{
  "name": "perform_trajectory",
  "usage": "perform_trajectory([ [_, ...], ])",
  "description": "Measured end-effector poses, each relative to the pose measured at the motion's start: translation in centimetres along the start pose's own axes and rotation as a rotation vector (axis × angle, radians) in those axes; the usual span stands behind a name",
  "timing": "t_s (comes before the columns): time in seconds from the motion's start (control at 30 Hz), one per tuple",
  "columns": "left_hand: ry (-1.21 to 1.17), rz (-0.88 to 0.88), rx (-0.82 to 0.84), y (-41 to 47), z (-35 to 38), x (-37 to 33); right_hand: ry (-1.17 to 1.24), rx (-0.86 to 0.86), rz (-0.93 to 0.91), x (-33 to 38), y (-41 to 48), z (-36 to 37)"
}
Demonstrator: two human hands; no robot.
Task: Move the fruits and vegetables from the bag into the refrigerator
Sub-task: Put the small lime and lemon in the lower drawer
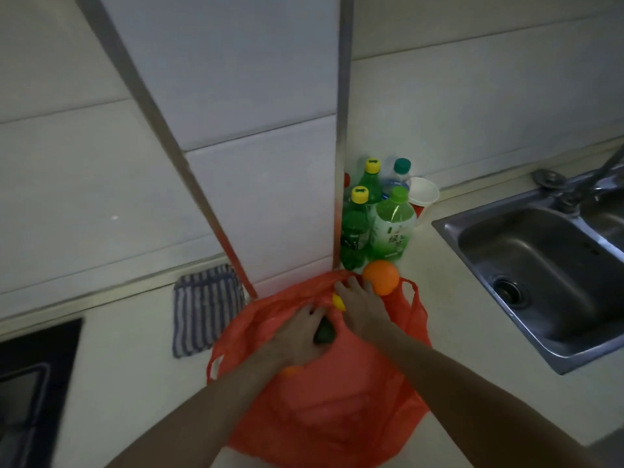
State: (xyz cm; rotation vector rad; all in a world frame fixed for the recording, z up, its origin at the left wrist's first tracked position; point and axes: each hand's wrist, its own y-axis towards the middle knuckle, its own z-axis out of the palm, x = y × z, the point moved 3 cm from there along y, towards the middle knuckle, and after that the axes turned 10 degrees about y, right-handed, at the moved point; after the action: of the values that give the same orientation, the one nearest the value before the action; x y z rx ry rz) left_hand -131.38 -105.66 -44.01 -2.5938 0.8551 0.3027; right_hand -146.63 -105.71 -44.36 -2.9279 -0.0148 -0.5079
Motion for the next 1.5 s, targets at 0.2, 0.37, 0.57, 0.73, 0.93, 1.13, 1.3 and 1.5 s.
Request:
perform_trajectory([
  [0.2, 0.042, -0.013, -0.096, -3.4, -2.6, 1.3, 0.002, -0.012, 0.090, 1.6, -0.9, -0.1],
  [0.37, 0.032, -0.021, -0.217, -6.8, -4.7, 1.8, 0.050, -0.015, 0.090, 4.5, -2.5, -1.8],
  [0.57, -0.047, -0.124, -0.361, -13.9, -7.0, 4.5, 0.052, -0.032, -0.034, 11.0, -4.7, -3.3],
  [0.73, -0.068, -0.249, -0.436, -22.6, -8.8, 8.2, 0.013, -0.043, -0.221, 18.2, -7.4, -4.1],
  [0.93, -0.035, -0.408, -0.565, -35.3, -10.0, 12.5, 0.065, -0.052, -0.442, 28.9, -11.0, -4.2],
  [1.13, 0.016, -0.563, -0.690, -49.7, -10.4, 15.4, 0.139, 0.001, -0.651, 40.9, -17.0, -2.5],
  [1.3, 0.055, -0.724, -0.714, -62.6, -9.2, 16.6, 0.219, 0.033, -0.840, 51.0, -23.2, -0.7],
  [1.5, 0.107, -0.961, -0.762, -77.8, -7.4, 15.8, 0.280, 0.087, -1.070, 62.7, -30.6, 0.8],
])
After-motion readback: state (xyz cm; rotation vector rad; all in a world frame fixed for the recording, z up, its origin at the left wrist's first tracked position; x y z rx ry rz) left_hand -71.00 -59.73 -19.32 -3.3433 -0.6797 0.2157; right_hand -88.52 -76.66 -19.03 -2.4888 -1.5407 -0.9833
